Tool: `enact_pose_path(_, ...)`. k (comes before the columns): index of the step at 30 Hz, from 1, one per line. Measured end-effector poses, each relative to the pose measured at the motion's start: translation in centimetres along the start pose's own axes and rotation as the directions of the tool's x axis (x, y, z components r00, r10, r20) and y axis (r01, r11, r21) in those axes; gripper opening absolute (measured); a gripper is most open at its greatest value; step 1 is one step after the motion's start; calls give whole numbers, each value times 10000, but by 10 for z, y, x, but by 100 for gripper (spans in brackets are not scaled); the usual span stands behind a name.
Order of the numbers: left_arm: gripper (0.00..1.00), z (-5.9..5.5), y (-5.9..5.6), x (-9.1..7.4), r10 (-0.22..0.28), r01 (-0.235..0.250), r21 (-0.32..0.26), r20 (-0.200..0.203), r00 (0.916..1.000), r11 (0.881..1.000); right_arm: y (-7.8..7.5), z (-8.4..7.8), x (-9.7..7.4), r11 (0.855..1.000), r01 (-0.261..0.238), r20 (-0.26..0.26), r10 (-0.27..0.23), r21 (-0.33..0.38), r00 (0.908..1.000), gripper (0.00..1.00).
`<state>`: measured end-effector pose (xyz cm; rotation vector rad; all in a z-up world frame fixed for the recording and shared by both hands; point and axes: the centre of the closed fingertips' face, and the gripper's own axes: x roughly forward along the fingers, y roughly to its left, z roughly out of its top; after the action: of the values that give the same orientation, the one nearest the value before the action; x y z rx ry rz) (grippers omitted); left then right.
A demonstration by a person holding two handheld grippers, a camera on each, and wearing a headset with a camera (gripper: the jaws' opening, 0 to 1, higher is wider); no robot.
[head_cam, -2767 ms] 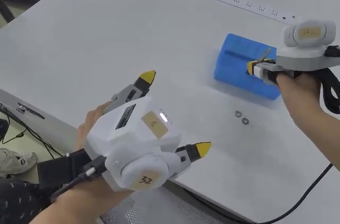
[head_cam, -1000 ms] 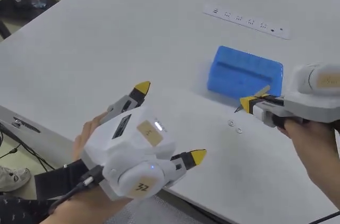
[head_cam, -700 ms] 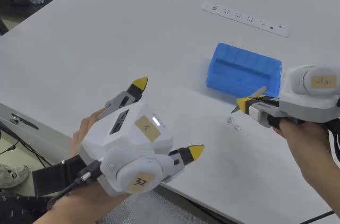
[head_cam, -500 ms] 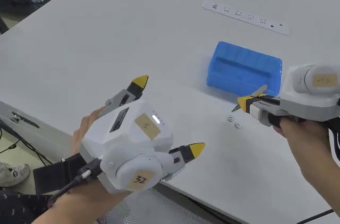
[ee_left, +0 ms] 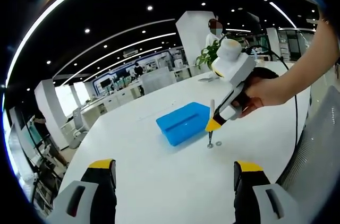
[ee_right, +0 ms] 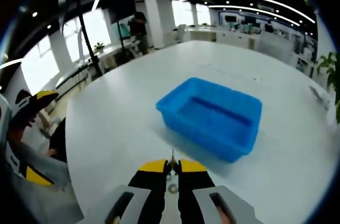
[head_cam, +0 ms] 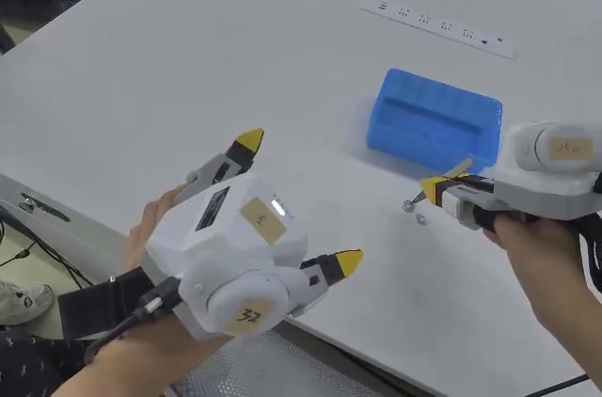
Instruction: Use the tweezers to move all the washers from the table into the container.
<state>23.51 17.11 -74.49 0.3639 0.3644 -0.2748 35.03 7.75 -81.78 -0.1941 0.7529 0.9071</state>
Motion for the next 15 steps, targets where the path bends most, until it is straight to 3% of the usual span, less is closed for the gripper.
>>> enact_pose_path(15,94,0,1,0,67,-67,-2,-19,10000,10000,6,-5,-1,9995,-20,-79,18,-308,10000,4)
